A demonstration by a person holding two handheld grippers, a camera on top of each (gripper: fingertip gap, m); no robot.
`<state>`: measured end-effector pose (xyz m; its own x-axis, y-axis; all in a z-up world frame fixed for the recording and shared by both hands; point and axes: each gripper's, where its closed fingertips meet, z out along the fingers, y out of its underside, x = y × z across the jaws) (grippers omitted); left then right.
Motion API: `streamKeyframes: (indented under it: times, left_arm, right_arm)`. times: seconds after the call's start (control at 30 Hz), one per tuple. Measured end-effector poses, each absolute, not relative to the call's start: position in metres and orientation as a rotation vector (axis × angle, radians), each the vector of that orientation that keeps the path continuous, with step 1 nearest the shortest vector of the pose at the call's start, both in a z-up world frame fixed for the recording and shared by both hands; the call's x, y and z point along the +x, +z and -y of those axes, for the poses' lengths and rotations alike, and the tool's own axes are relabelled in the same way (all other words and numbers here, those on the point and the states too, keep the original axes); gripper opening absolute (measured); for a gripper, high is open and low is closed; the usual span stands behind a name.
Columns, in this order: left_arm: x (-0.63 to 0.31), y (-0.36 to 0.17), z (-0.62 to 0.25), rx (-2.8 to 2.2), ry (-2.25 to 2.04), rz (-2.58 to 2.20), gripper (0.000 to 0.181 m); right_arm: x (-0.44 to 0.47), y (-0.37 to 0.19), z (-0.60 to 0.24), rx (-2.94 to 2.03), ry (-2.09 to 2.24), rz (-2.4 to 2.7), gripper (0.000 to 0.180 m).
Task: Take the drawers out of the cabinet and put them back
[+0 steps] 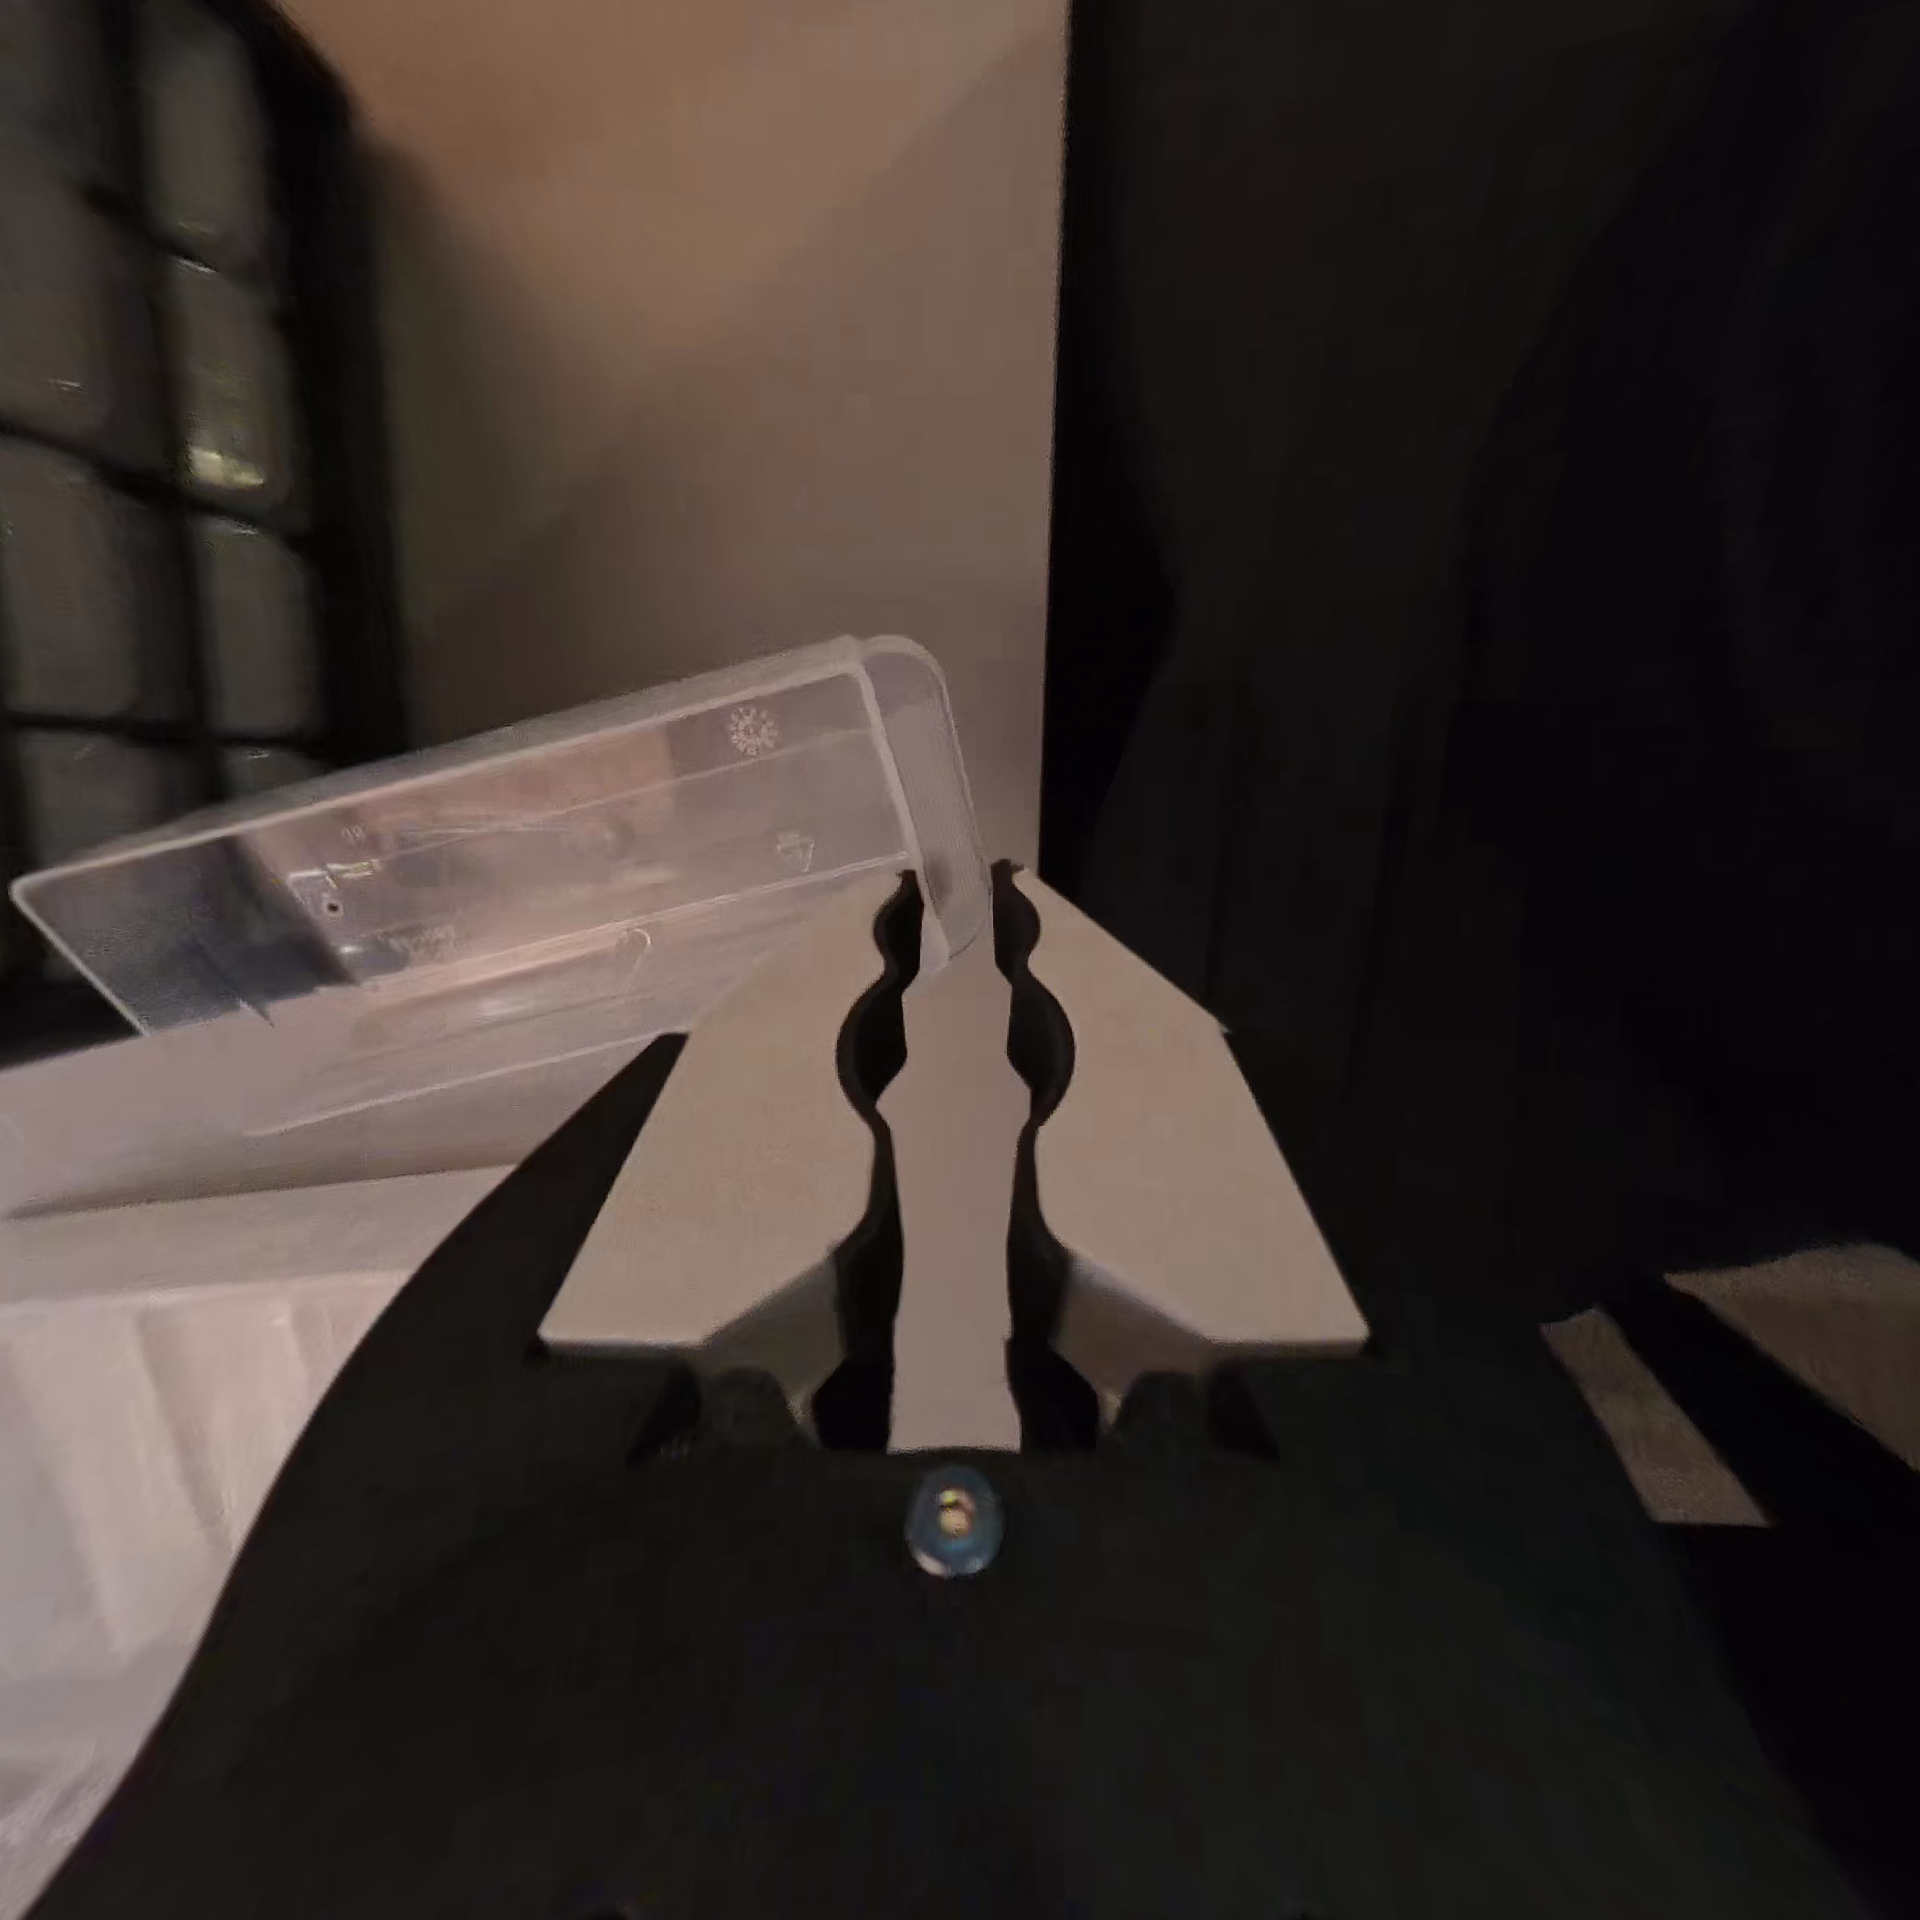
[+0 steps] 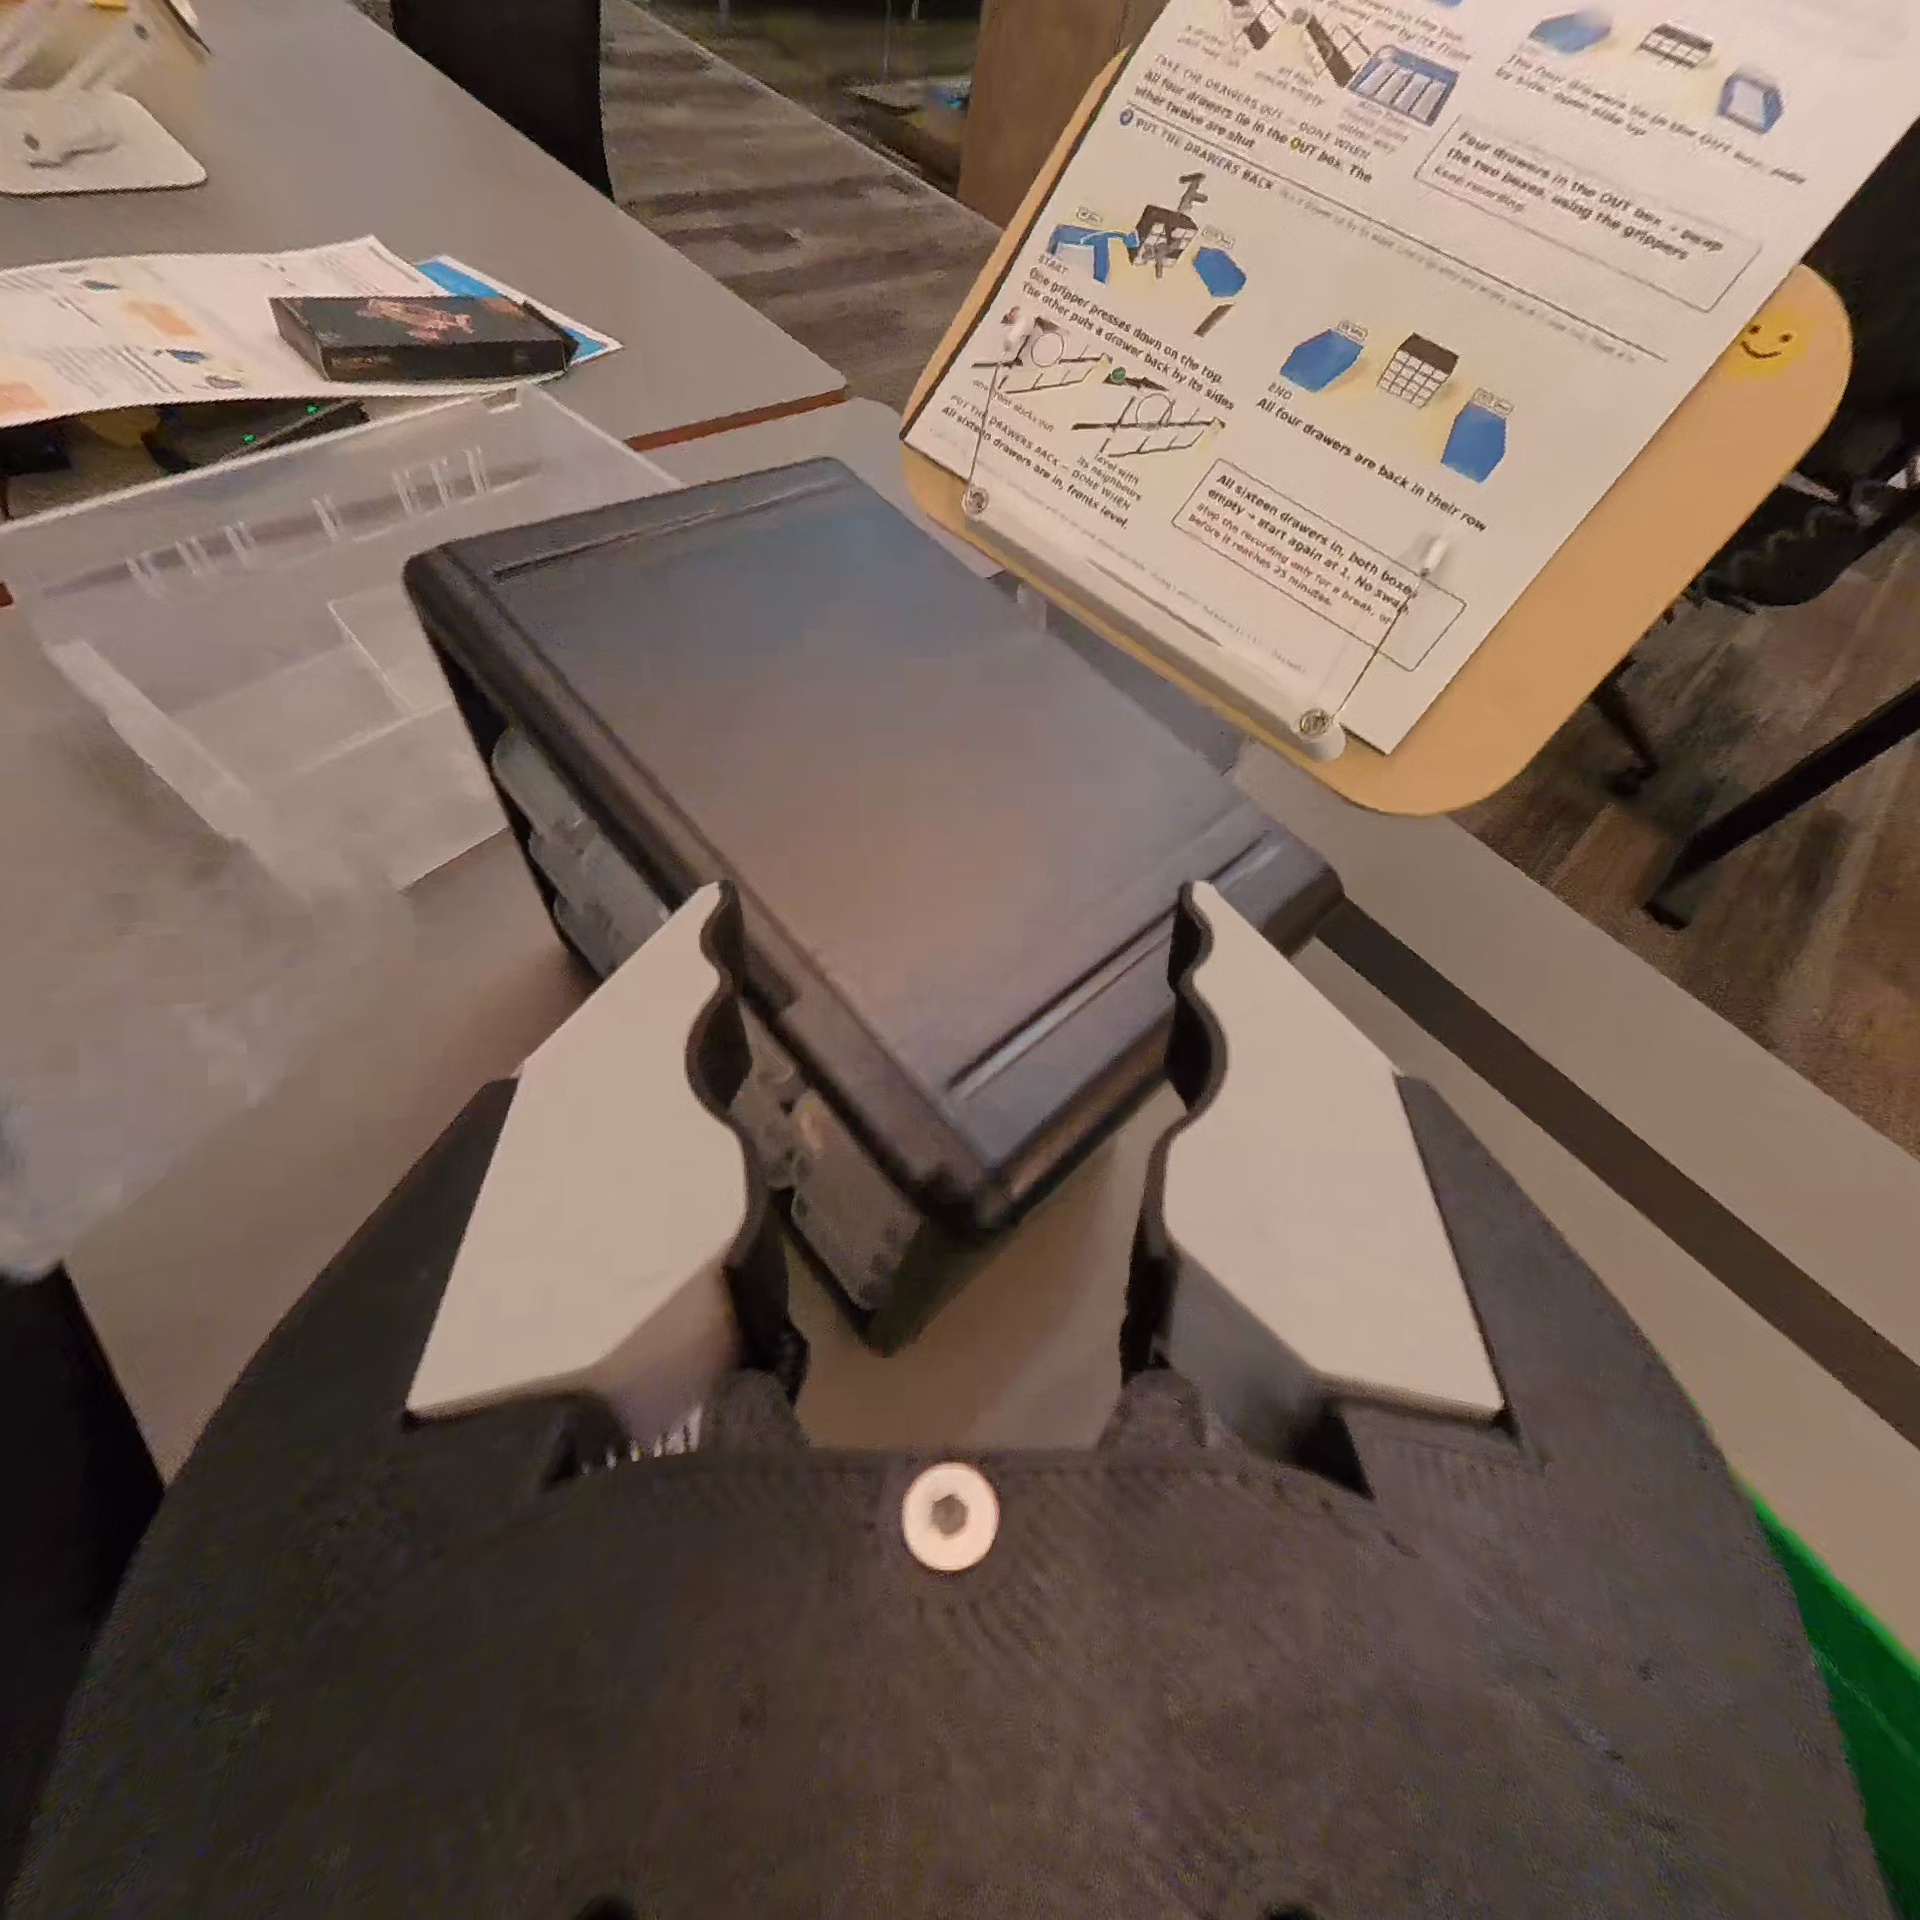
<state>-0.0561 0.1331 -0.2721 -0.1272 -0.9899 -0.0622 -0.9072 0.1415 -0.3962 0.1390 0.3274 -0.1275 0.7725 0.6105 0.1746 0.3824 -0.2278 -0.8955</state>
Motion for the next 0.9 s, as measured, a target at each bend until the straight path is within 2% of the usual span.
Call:
streamKeyframes:
  times: [0.03, 0.2, 0.37, 0.5, 0.57, 0.7, 0.8, 0.87, 0.9]
  left_arm:
    - [-0.055, -0.285, -0.131, -1.827, -0.347, -2.177, 0.012]
    - [-0.056, -0.342, -0.137, -1.878, -0.306, -2.309, 0.012]
    - [-0.063, -0.365, -0.146, -1.874, -0.222, -2.338, 0.012]
    - [-0.073, -0.363, -0.157, -1.986, -0.19, -2.186, 0.044]
    - [-0.07, -0.35, -0.155, -2.035, -0.268, -2.037, 0.055]
    - [-0.069, -0.34, -0.17, -2.243, -0.346, -1.562, 0.095]
    - [-0.068, -0.361, -0.176, -2.402, -0.388, -1.334, 0.122]
    - [-0.065, -0.378, -0.174, -2.497, -0.393, -1.264, 0.131]
    - [-0.059, -0.381, -0.173, -2.518, -0.426, -1.217, 0.128]
  right_arm:
    - [0.137, -0.126, -0.339, -1.852, 0.264, 0.762, 0.079]
    - [0.124, -0.136, -0.394, -1.919, 0.259, 0.811, 0.081]
    - [0.104, -0.16, -0.429, -1.989, 0.221, 0.951, 0.08]
    - [0.094, -0.165, -0.437, -2.009, 0.226, 0.987, 0.079]
    - [0.094, -0.166, -0.438, -2.019, 0.239, 0.979, 0.076]
    - [0.098, -0.167, -0.438, -2.038, 0.299, 0.942, 0.072]
    - [0.098, -0.169, -0.438, -2.054, 0.329, 0.934, 0.071]
    - [0.098, -0.169, -0.437, -2.062, 0.338, 0.934, 0.071]
    - [0.098, -0.169, -0.438, -2.065, 0.341, 0.93, 0.071]
